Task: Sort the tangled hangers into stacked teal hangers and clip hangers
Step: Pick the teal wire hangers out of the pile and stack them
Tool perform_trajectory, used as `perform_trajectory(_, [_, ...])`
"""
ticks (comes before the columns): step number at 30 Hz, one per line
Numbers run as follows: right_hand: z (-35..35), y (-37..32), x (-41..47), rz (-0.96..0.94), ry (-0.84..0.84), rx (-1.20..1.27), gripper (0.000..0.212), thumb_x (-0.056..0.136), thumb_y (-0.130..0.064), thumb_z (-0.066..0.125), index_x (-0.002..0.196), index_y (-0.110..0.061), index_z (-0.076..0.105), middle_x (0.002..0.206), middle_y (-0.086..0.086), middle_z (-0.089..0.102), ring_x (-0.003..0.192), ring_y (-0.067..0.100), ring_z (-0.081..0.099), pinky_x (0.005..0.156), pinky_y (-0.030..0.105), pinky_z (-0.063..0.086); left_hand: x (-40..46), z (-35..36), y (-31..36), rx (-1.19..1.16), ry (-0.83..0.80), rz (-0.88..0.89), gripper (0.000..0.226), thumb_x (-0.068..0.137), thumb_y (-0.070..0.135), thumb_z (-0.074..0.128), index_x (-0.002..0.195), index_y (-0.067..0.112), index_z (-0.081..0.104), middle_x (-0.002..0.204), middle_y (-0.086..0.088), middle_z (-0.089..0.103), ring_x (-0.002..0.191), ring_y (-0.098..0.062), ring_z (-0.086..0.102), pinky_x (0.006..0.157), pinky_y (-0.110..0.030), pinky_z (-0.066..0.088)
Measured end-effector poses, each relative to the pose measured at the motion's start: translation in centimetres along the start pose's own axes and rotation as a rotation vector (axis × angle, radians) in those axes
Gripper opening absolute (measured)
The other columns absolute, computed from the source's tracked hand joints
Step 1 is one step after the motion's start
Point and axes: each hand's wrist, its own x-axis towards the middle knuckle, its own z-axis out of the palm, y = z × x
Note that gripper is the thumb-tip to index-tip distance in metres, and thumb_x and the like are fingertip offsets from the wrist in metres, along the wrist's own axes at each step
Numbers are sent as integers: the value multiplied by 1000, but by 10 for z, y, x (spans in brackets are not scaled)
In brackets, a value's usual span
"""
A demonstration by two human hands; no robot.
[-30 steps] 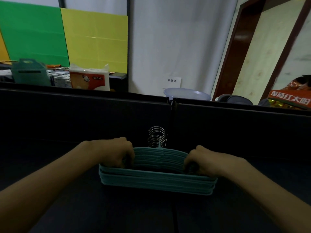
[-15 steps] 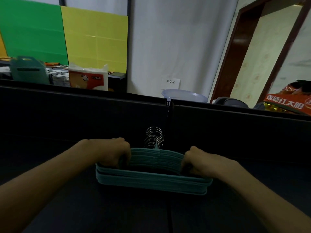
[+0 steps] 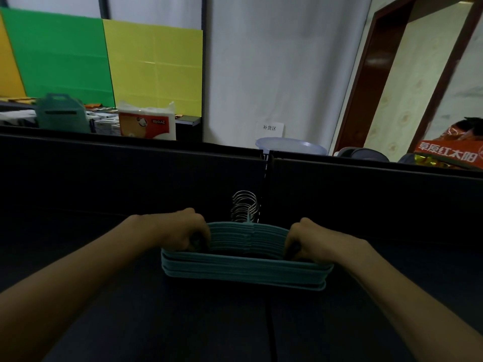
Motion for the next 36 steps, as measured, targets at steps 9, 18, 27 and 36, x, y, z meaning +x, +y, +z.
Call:
perform_trajectory(9, [-6,0,-3,-2,-18,11,21,85,-15,67,99,-29,72,106,-4,66,93,15,63,83,33,56,-4,-9,6,25,6,-38,33,87,13,59,108,38,65,118,7,55,103,-14,57,86,-34,54])
perform_trajectory(18, [-19,1,-9,-45,-10,18,27,84,-9,67,106,-24,71,106,-7,69,92,7,65,82,28,55,1,-14,2,-19,18,-50,29,83,19,67,99,42,67,109,11,46,105,-16,54,86,-34,53])
perform_trajectory(27, [-16,6,-7,-84,-38,75,31,85,-12,66,113,-27,68,110,-10,68,98,2,62,89,26,52,2,-21,2,-55,-34,-22,26,79,24,73,101,35,69,102,17,52,104,-10,55,85,-31,54])
perform_trajectory(36, [-24,6,-13,-84,45,45,31,80,-19,73,110,-25,70,108,-9,68,95,2,62,85,17,49,-9,-30,7,-73,38,17,26,87,9,61,106,25,69,95,13,67,87,0,62,77,-19,54])
